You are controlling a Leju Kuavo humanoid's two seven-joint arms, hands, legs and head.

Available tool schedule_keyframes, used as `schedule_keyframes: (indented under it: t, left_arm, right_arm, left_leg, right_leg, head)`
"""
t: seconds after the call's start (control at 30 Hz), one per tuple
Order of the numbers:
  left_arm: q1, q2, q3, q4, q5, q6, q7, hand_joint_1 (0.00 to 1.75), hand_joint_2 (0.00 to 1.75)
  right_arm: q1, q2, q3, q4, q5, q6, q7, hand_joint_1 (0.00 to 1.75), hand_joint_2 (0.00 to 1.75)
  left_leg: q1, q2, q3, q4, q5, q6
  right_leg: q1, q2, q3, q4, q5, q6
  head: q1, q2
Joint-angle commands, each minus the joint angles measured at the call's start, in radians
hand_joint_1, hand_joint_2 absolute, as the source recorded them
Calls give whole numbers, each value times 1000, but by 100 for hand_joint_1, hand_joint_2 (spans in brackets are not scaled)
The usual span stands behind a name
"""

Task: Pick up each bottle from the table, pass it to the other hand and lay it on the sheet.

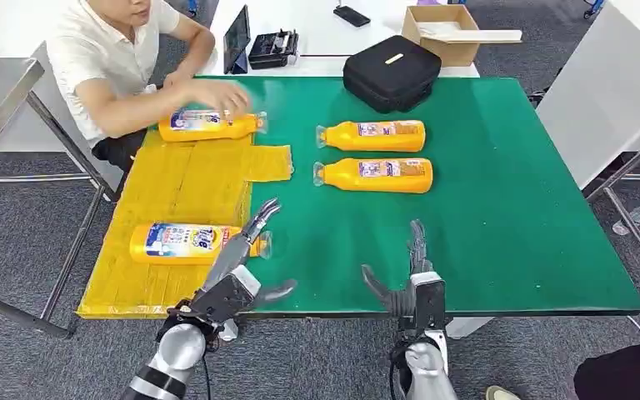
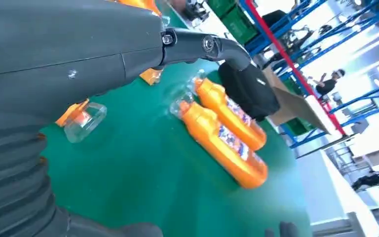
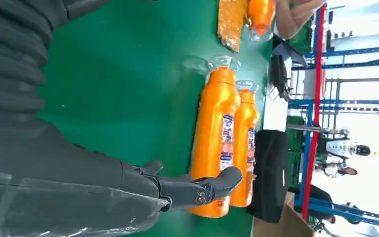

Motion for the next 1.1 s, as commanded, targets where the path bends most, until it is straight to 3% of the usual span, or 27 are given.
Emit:
schedule_keyframes:
  t: [0.03, 0.07, 0.1, 0.17, 0.2, 0.23, 0.33, 0.37, 0.4, 0.43, 0.47, 0.6, 0.9, 1.1]
  left_arm:
    - [5, 13, -10, -36, 5, -6, 2, 0, 175]
    - [14, -4, 16, -31, 92, -48, 2, 0, 175]
    - [23, -10, 26, -34, 119, -55, 4, 0, 175]
    - [59, -44, 38, -61, 78, 6, -5, 0, 175]
    - [64, -50, 32, -62, 68, 15, 0, 0, 175]
    - [65, -65, 25, -45, 86, 29, -5, 0, 175]
    - [65, -87, -3, 12, 145, 77, -23, 0, 175]
    - [66, -88, -16, 23, 156, 87, -25, 0, 0]
    - [67, -97, -19, 31, 178, 101, -22, 0, 0]
    - [62, -105, -30, 38, 203, 115, -36, 0, 0]
    - [59, -110, -36, 44, 243, 104, -44, 0, 175]
    - [54, -109, -69, 33, 301, 115, -68, 0, 175]
    - [32, -106, -67, 12, 304, 145, -62, 0, 175]
    - [36, -113, -65, 27, 288, 158, -30, 0, 175]
  right_arm:
    - [-5, 15, -48, -14, 0, 2, 6, 0, 175]
    - [-5, 31, -67, -23, -16, -9, -4, 0, 175]
    - [-2, 42, -77, -37, -17, -29, -1, 0, 0]
    - [10, 109, -111, -134, 21, -172, 95, 0, 0]
    - [17, 105, -77, -175, 78, -208, 79, 0, 0]
    - [11, 52, -1, -186, 332, -393, 61, 0, 175]
    - [-39, -53, 85, -115, 593, -560, 174, 0, 175]
    - [-64, -98, 102, -60, 733, -564, 263, 0, 175]
    - [-92, -146, 128, -5, 895, -566, 373, 0, 175]
    - [-131, -203, 165, 79, 951, -551, 398, 0, 175]
    - [-162, -208, 154, 139, 884, -525, 381, 0, 175]
    - [-237, -224, 165, 249, 847, -447, 383, 0, 175]
    - [-219, -257, 236, 170, 917, -353, 477, 0, 175]
    - [-196, -267, 241, 160, 874, -254, 514, 0, 175]
  left_leg:
    - [1, 1, 0, 0, 0, -1]
    - [1, 1, 0, 0, 0, -2]
    - [1, 1, 0, 0, 0, -1]
    - [1, 2, 1, 0, -1, -2]
    - [0, 2, 0, 0, 0, -1]
    - [0, 2, -1, 1, 0, -1]
    - [0, 1, -1, 0, 0, -1]
    - [1, 2, 0, 0, 0, -1]
    - [1, 2, 0, 0, 0, -1]
    - [1, 2, 0, -1, 0, 0]
    - [3, 3, 1, -1, 1, -1]
    - [1, 3, 0, -1, 1, -1]
    - [1, 2, -1, 1, 1, 0]
    - [1, 1, -2, 1, 1, 0]
  right_leg:
    - [1, 0, 0, 0, 0, -2]
    - [2, 1, 1, -1, 0, -3]
    - [1, 0, 0, 0, 0, -2]
    - [2, 2, 1, 0, 0, -3]
    - [0, 1, -1, 1, 0, -2]
    - [0, 1, -1, 1, 0, -2]
    - [0, 0, 0, -1, 1, -1]
    - [2, 1, 1, -2, 1, -2]
    - [1, 1, 1, -2, 1, -2]
    - [1, 1, 1, -2, 1, -1]
    - [3, 2, 3, -5, 3, -3]
    - [1, 3, 1, -3, 3, -1]
    - [2, 1, -1, -1, 4, -3]
    - [1, 1, -1, -1, 4, -2]
  head:
    - [0, 0]
    - [0, 0]
    - [0, 0]
    - [0, 0]
    - [0, 0]
    - [0, 0]
    - [0, 0]
    - [0, 0]
    - [0, 0]
    - [0, 0]
    - [0, 0]
    - [0, 0]
    - [0, 0]
    - [0, 0]
